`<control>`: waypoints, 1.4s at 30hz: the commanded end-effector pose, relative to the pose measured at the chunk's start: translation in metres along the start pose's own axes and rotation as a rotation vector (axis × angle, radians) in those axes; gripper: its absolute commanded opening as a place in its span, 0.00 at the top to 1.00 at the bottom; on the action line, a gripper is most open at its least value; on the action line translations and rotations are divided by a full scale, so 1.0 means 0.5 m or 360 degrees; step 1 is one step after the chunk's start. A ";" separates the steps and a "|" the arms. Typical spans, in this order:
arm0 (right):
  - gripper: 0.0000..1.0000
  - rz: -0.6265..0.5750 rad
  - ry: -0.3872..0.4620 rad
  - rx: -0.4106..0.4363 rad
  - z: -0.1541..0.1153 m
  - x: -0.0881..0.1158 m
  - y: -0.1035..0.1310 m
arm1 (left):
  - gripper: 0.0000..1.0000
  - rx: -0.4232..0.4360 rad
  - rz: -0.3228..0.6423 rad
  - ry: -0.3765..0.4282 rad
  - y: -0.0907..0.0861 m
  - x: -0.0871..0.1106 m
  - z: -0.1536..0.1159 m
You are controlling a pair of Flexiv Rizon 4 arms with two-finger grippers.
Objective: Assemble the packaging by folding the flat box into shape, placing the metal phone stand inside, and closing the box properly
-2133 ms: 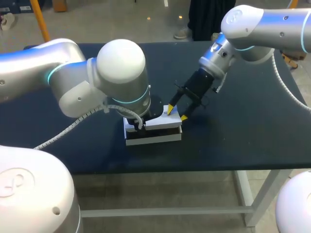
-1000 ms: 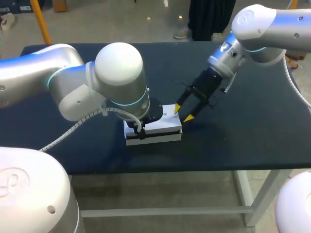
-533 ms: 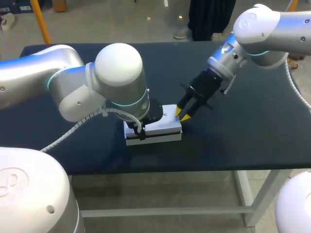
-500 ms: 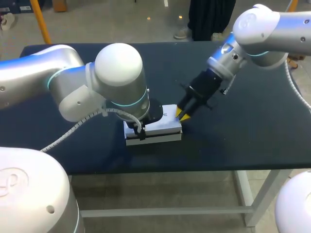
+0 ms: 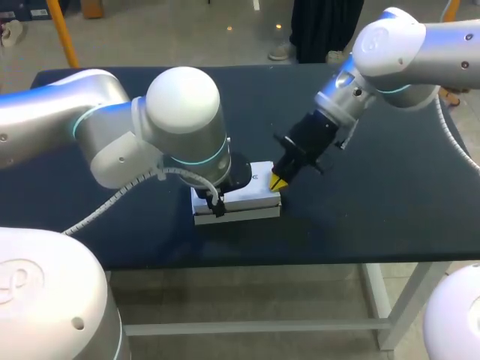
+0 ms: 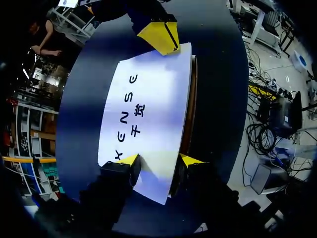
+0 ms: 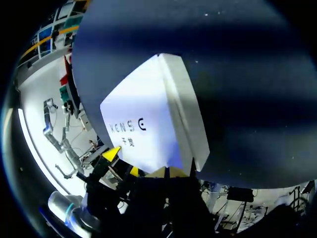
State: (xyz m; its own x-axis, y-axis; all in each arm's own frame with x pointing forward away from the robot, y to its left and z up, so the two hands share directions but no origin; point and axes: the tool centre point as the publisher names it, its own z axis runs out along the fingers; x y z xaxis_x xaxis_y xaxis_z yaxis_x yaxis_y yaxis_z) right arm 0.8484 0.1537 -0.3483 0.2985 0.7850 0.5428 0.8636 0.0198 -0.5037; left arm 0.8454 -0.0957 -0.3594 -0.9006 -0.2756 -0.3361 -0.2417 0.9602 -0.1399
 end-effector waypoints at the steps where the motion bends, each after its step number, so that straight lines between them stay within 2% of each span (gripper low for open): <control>1: 1.00 -0.0009 -0.0004 -0.0011 0.004 -0.003 -0.007 | 0.47 -0.0008 -0.0001 -0.0004 -0.002 0.000 0.002; 15: 1.00 -0.0045 -0.0006 -0.0021 0.007 -0.008 -0.011 | 0.47 -0.0012 -0.0001 -0.0001 -0.002 -0.001 0.000; 20: 1.00 -0.0049 -0.0004 -0.0021 0.005 -0.005 -0.010 | 0.45 -0.0007 0.0006 -0.0002 0.000 0.001 -0.010; 27: 1.00 -0.0048 -0.0003 -0.0020 0.005 -0.004 -0.008 | 0.36 0.0022 0.0024 0.0000 0.007 0.006 -0.023; 36: 1.00 -0.0047 -0.0004 -0.0016 0.007 -0.005 -0.007 | 0.43 0.0013 0.0016 0.0004 0.006 0.005 -0.014; 38: 1.00 -0.0048 -0.0004 -0.0016 0.007 -0.005 -0.008 | 0.51 0.0016 0.0012 0.0001 0.007 0.005 -0.014; 42: 1.00 -0.0047 -0.0004 -0.0017 0.007 -0.006 -0.009 | 0.54 0.0006 0.0008 -0.0011 0.008 0.007 -0.014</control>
State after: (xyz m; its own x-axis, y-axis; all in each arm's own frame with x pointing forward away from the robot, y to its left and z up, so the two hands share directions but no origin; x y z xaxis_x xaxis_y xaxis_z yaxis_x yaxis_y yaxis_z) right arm 0.8421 0.1542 -0.3498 0.2727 0.7863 0.5544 0.8772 0.0334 -0.4789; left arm 0.8406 -0.0908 -0.3536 -0.9037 -0.2677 -0.3341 -0.2299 0.9618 -0.1488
